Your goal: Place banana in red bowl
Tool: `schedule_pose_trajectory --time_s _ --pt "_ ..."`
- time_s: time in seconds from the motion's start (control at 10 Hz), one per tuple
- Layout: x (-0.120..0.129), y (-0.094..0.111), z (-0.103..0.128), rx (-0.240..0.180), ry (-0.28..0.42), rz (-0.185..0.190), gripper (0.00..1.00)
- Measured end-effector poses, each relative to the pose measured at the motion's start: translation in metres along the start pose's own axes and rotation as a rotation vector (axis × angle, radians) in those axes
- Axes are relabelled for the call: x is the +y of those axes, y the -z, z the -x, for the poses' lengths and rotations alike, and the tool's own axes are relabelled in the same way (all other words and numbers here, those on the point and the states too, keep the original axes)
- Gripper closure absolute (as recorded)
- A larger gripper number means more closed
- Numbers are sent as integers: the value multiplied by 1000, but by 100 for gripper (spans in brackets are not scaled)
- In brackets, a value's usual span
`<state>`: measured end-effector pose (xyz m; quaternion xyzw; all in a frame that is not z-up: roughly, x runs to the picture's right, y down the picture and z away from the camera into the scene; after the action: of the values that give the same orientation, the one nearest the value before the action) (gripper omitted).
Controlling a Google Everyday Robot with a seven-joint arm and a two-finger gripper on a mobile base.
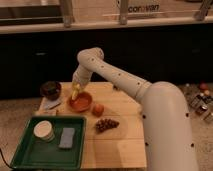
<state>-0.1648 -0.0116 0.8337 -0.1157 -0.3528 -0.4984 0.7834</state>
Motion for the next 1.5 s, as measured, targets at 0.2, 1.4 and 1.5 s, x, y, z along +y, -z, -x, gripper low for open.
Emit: schedule_pose_trajectory --time_s 0.2,1.4,1.5 --pt "2 -1 -1 0 -11 5 67" --pt "24 -12 -15 -2 -94 27 20" --pt "26 -10 -19 12 -109 31 20"
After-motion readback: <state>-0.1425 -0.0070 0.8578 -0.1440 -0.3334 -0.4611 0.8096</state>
